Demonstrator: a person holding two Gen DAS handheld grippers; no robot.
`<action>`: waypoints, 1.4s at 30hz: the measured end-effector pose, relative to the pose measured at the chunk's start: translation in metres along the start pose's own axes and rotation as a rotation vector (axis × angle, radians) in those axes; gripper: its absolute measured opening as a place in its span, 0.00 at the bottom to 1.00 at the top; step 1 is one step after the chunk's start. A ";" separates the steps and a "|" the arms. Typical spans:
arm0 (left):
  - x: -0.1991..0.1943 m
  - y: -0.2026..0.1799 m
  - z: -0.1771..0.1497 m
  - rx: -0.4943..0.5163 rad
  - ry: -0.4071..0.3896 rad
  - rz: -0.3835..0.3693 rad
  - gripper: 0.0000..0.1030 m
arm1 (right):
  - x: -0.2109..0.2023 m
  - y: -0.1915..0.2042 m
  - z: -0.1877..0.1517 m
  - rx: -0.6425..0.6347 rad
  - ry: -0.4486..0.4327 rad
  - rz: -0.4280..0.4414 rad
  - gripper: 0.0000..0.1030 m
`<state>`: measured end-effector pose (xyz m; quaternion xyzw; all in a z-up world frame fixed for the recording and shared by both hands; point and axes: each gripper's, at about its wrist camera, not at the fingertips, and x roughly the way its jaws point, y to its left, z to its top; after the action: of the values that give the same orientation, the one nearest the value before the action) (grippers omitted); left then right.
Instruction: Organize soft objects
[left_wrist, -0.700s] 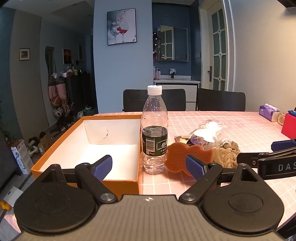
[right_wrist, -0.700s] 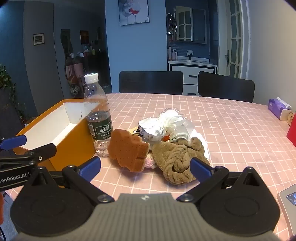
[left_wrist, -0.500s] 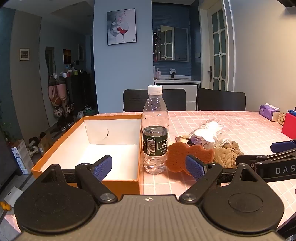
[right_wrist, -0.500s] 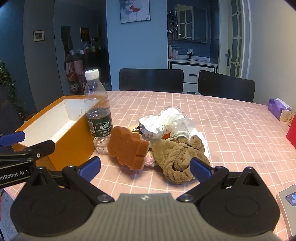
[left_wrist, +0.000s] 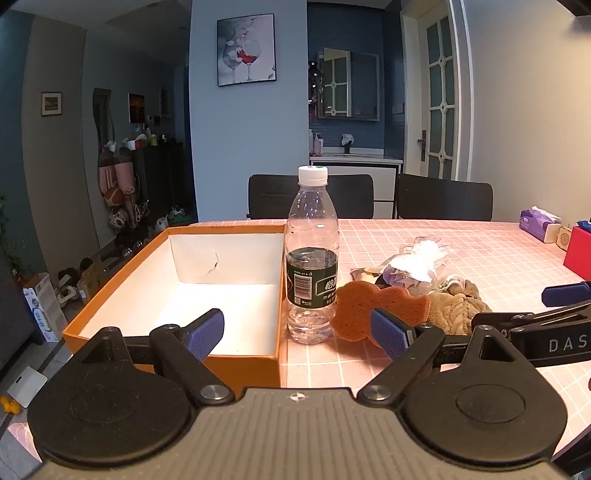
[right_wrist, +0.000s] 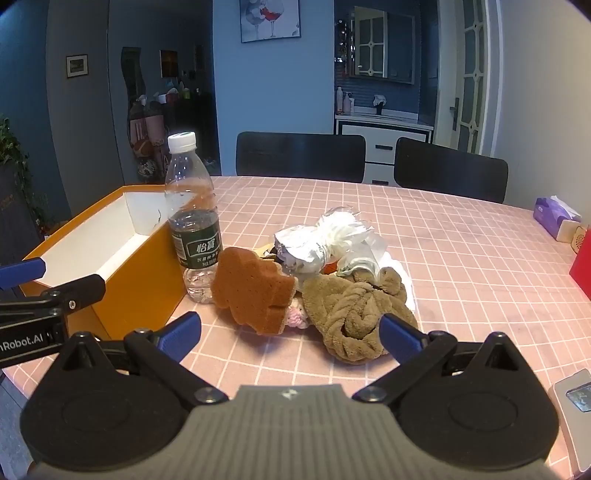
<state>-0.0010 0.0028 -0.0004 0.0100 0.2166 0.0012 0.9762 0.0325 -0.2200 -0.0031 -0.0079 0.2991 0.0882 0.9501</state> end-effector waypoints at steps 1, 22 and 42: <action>0.000 0.001 0.000 -0.002 0.001 -0.001 1.00 | 0.000 0.000 0.000 -0.002 0.002 -0.002 0.98; 0.005 -0.002 0.001 0.001 0.009 0.004 1.00 | 0.010 0.003 0.000 -0.016 0.031 -0.012 0.98; 0.008 -0.003 -0.002 0.007 0.017 0.002 1.00 | 0.013 0.003 -0.003 -0.014 0.052 -0.018 0.98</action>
<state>0.0052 -0.0005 -0.0053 0.0134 0.2248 0.0014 0.9743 0.0406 -0.2156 -0.0130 -0.0194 0.3228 0.0814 0.9428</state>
